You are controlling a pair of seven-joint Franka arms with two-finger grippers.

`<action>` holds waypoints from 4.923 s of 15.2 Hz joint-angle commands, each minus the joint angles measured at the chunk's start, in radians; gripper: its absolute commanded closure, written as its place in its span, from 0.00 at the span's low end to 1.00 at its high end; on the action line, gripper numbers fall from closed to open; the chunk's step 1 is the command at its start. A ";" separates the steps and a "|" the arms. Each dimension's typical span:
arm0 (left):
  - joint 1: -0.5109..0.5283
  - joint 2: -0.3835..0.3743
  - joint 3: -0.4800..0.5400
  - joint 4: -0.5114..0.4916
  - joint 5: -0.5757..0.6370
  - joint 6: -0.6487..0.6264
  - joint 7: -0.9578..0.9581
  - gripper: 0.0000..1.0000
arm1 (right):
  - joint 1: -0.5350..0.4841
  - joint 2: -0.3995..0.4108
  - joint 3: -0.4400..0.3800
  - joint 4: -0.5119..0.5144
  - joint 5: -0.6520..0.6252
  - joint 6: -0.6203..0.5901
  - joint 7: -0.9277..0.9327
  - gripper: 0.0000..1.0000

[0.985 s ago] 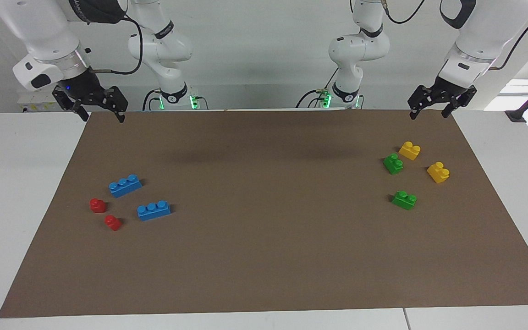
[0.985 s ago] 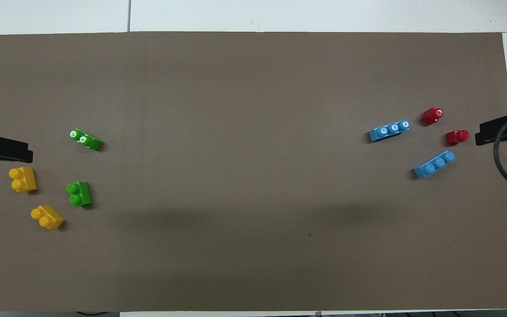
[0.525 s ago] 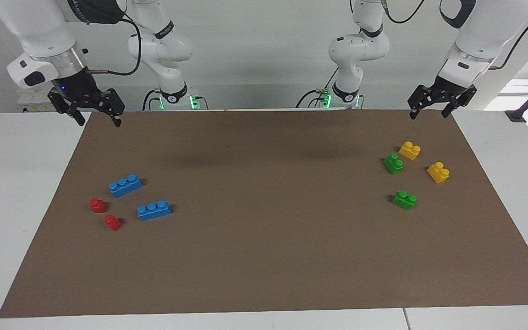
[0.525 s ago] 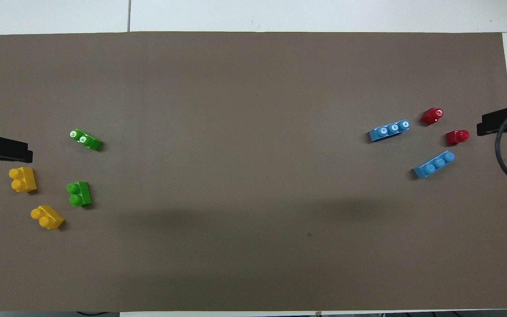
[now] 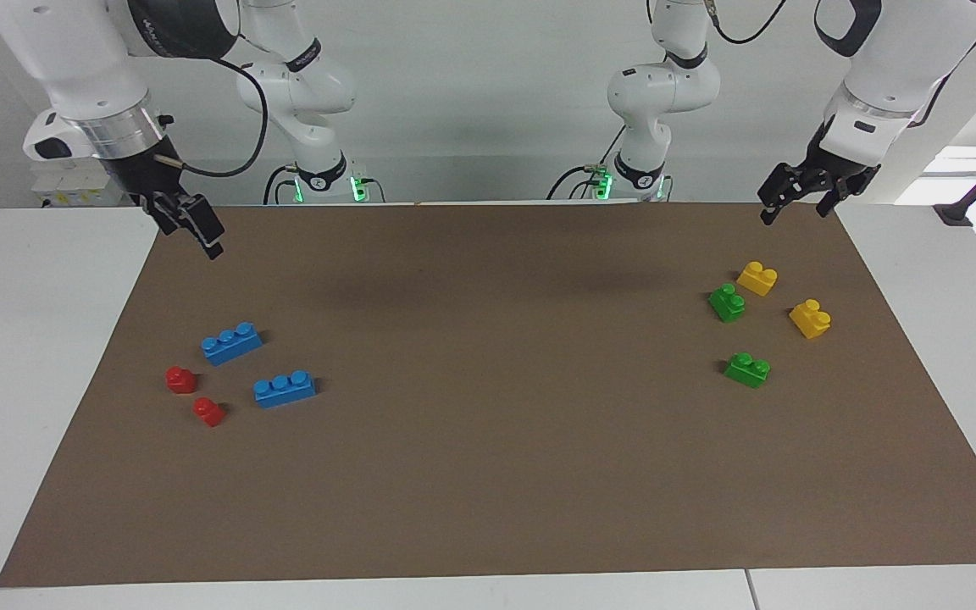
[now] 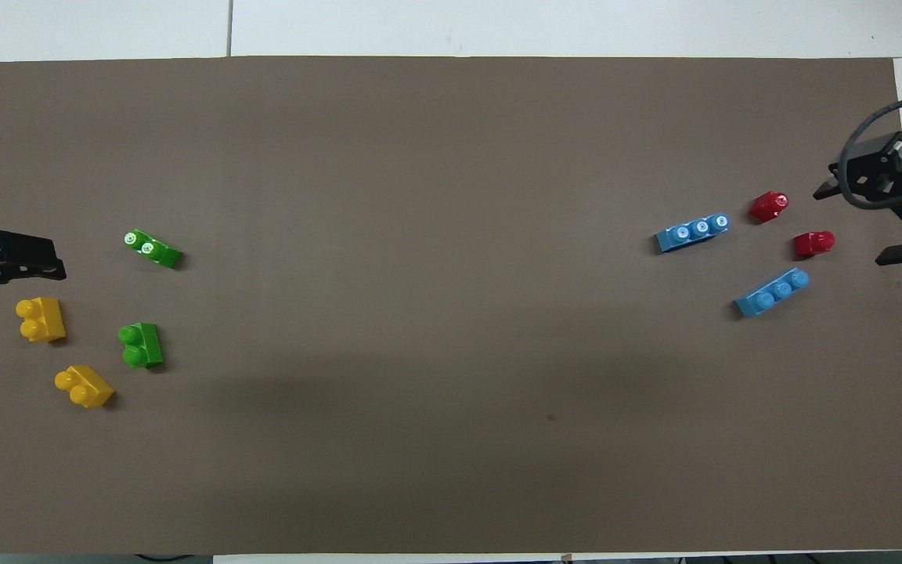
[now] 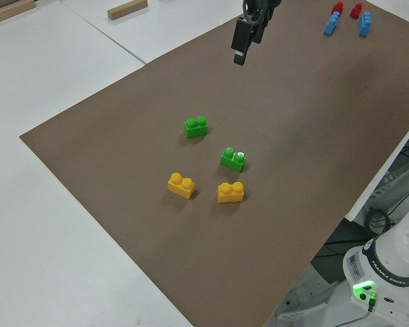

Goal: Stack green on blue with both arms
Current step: 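Reach the left gripper to the green brick while the right gripper reaches the blue brick, then grasp the green brick with the left gripper while the right gripper grasps the blue brick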

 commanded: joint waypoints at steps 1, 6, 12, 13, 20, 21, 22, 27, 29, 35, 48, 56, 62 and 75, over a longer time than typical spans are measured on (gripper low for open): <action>0.003 -0.061 0.003 -0.129 -0.011 0.090 -0.156 0.00 | -0.016 0.037 0.001 -0.008 0.061 0.029 0.116 0.04; 0.020 -0.035 0.003 -0.227 -0.014 0.213 -0.463 0.00 | -0.064 0.192 0.001 0.110 0.254 -0.035 0.252 0.05; 0.026 0.119 0.004 -0.233 -0.029 0.382 -0.548 0.00 | -0.087 0.351 0.001 0.188 0.356 -0.028 0.268 0.08; 0.031 0.132 0.004 -0.233 -0.045 0.411 -0.554 0.00 | -0.087 0.370 0.001 0.198 0.358 -0.020 0.274 0.08; 0.058 0.270 0.004 -0.222 -0.063 0.567 -0.563 0.00 | -0.090 0.491 0.001 0.224 0.385 0.021 0.278 0.08; 0.060 0.285 0.004 -0.219 -0.065 0.583 -0.565 0.00 | -0.095 0.508 0.001 0.227 0.384 0.024 0.266 0.08; 0.060 0.294 0.004 -0.213 -0.075 0.592 -0.565 0.00 | -0.096 0.516 0.001 0.226 0.385 0.043 0.245 0.08; 0.071 0.389 0.006 -0.137 -0.099 0.610 -0.588 0.00 | -0.098 0.516 0.001 0.183 0.378 0.067 0.159 0.08; 0.069 0.429 0.006 -0.111 -0.094 0.603 -0.621 0.00 | -0.099 0.516 0.001 0.123 0.378 0.116 0.117 0.08; 0.060 0.483 0.009 -0.081 -0.083 0.594 -0.688 0.00 | -0.118 0.517 0.001 0.072 0.379 0.136 0.070 0.08; 0.061 0.518 0.010 -0.083 0.009 0.593 -0.749 0.03 | -0.135 0.507 0.001 -0.043 0.379 0.256 -0.038 0.08; 0.065 0.529 0.010 -0.092 0.010 0.639 -0.749 0.05 | -0.132 0.508 0.002 -0.078 0.393 0.342 -0.036 0.12; 0.054 0.532 0.009 -0.104 0.010 0.656 -0.789 0.14 | -0.136 0.508 0.002 -0.080 0.394 0.342 -0.036 0.48; 0.054 0.532 0.009 -0.087 0.012 0.643 -0.786 1.00 | -0.069 0.494 0.040 0.057 0.417 0.300 0.023 1.00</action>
